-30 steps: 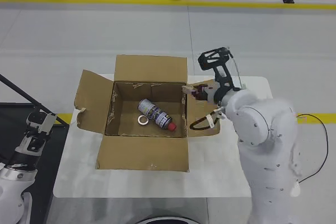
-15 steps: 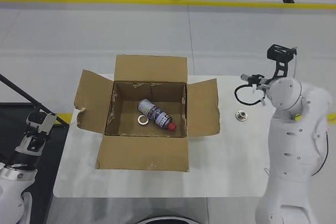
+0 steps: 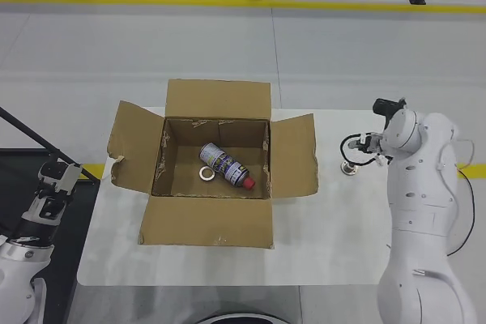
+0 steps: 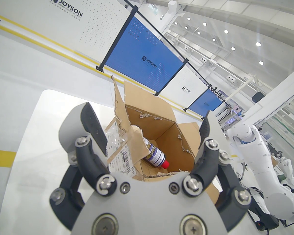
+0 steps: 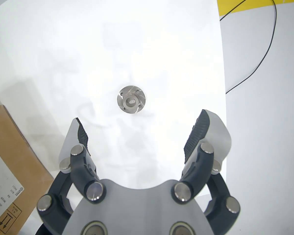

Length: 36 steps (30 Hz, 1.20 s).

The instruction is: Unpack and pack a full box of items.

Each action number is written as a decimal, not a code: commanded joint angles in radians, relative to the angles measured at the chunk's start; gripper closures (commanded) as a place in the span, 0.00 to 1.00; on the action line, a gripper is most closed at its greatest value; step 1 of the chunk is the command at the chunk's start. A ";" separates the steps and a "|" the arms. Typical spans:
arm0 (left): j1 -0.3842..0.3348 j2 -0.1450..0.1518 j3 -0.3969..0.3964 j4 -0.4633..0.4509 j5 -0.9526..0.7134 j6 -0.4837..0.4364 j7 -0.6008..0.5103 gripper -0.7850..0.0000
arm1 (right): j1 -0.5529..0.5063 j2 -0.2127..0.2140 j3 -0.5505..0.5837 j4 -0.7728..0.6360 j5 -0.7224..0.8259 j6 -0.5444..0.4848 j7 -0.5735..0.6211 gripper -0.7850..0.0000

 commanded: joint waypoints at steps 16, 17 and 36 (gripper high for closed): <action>0.000 0.000 0.000 0.000 0.000 0.000 0.000 0.00 | 0.060 0.004 -0.030 0.261 0.081 0.002 -0.111 0.34; 0.000 0.000 0.000 0.000 0.000 0.000 0.000 0.00 | 0.064 0.005 -0.030 0.274 0.084 0.002 -0.116 0.38; 0.000 0.000 0.000 0.000 0.000 0.000 0.000 0.00 | 0.108 0.020 -0.038 0.410 0.159 -0.011 -0.188 0.60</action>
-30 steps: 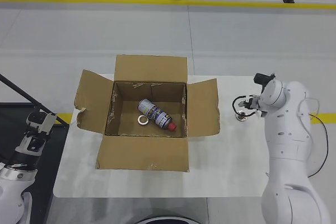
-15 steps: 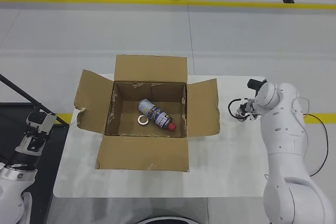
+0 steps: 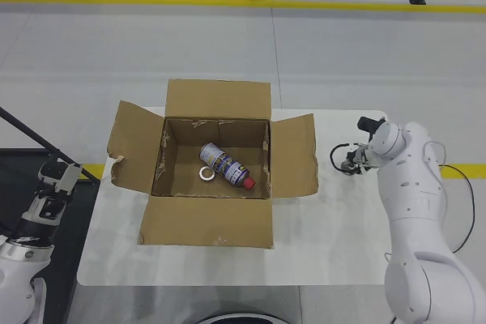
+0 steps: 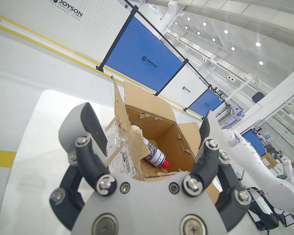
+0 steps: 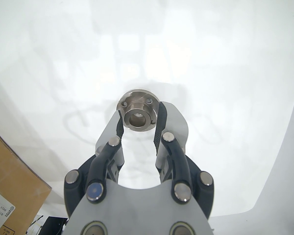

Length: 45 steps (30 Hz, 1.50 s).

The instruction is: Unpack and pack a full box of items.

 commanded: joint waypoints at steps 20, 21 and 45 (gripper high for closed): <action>0.000 0.000 0.000 0.000 0.000 0.000 0.000 0.00 | 0.046 0.004 -0.064 0.103 0.014 0.016 -0.040 0.96; 0.000 0.000 0.000 0.000 0.000 0.000 0.000 0.00 | 0.048 0.005 -0.066 0.105 0.016 0.016 -0.041 1.00; 0.000 0.000 0.000 0.000 0.000 0.000 0.000 0.00 | -0.276 0.029 -0.039 -0.922 0.207 -0.008 0.110 1.00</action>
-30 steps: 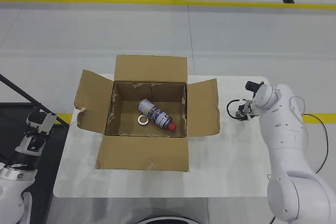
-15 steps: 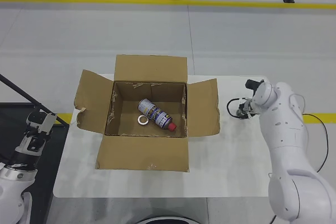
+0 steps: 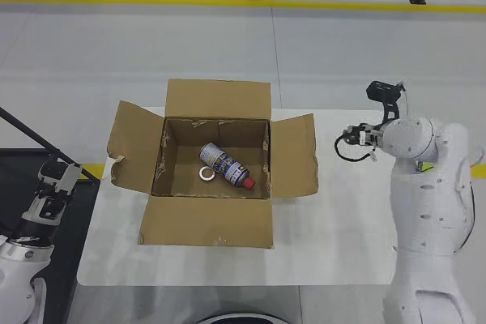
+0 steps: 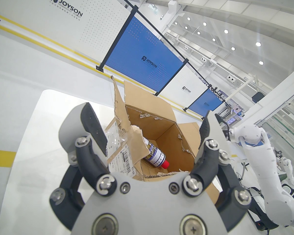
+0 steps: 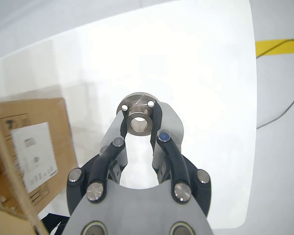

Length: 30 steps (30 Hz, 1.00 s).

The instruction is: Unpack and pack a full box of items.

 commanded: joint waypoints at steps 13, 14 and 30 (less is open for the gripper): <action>0.000 0.000 0.000 0.000 0.000 0.000 0.000 0.00 | -0.056 -0.016 -0.231 -0.393 0.287 -0.051 -0.058 1.00; 0.000 0.000 0.000 0.000 0.000 0.000 0.000 0.00 | -0.044 -0.019 -0.271 -0.380 0.280 -0.052 -0.061 1.00; 0.000 0.000 0.000 0.000 0.000 0.000 0.000 0.00 | 0.260 -0.142 -0.790 0.207 0.396 -0.010 -0.160 1.00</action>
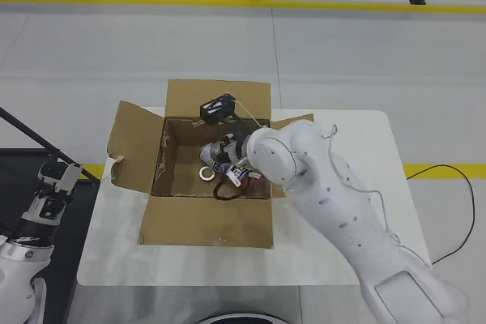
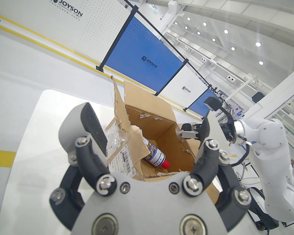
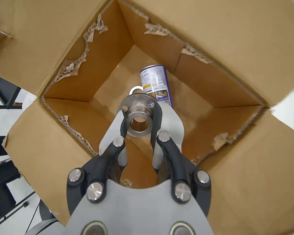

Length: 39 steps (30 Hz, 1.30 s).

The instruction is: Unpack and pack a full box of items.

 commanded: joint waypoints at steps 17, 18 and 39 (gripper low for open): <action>0.000 0.000 0.000 0.000 0.000 0.000 0.000 0.00 | 0.161 -0.168 -0.264 0.459 0.138 -0.077 -0.079 1.00; 0.000 0.000 0.000 0.000 0.000 0.000 0.000 0.00 | 0.163 -0.174 -0.273 0.472 0.134 -0.078 -0.081 1.00; 0.000 0.000 0.000 0.000 0.000 0.000 0.000 0.00 | 0.185 -0.262 -0.345 0.654 0.098 -0.184 -0.041 0.81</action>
